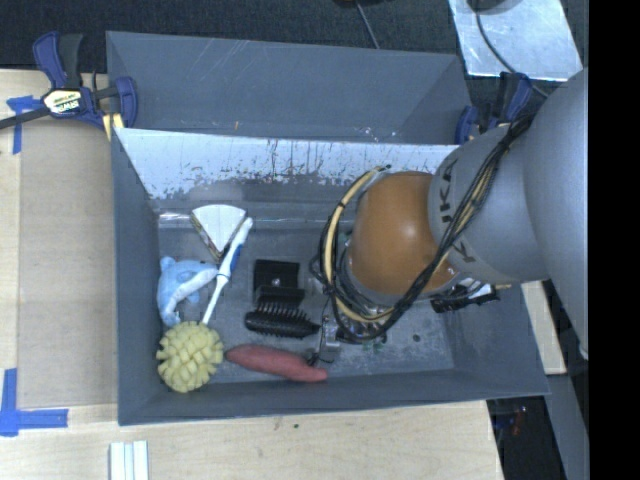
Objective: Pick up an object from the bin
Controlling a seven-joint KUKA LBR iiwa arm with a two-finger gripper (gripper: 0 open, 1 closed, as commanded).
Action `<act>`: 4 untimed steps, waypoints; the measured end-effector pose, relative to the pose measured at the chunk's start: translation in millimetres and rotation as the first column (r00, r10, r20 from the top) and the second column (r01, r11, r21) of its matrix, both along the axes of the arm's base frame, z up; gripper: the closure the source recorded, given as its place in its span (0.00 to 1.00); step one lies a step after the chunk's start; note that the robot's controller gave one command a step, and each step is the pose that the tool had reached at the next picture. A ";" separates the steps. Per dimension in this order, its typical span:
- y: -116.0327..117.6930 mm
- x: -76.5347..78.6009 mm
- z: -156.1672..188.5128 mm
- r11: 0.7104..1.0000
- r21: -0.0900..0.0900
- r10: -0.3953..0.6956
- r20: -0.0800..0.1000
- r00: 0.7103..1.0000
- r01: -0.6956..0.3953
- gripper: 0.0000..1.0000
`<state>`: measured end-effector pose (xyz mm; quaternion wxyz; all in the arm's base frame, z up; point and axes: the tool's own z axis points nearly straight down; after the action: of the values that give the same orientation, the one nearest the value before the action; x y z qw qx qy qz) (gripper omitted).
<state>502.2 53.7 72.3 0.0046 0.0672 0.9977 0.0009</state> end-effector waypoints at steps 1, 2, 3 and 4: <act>-2.5 4.5 -2.0 0.989 0.006 -0.147 0.014 0.989 0.147 0.00; -0.5 1.7 0.7 1.000 0.000 -0.008 0.007 1.000 0.008 1.00; -0.5 1.7 0.7 1.000 0.001 -0.008 0.007 1.000 0.008 1.00; -0.9 -1.4 14.3 1.000 0.000 -0.009 -0.004 1.000 0.009 1.00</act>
Offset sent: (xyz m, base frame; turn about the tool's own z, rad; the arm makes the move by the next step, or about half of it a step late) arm 0.0001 -0.0002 -0.0001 0.0077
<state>500.8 52.9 86.6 0.0026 0.0716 0.9974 0.0006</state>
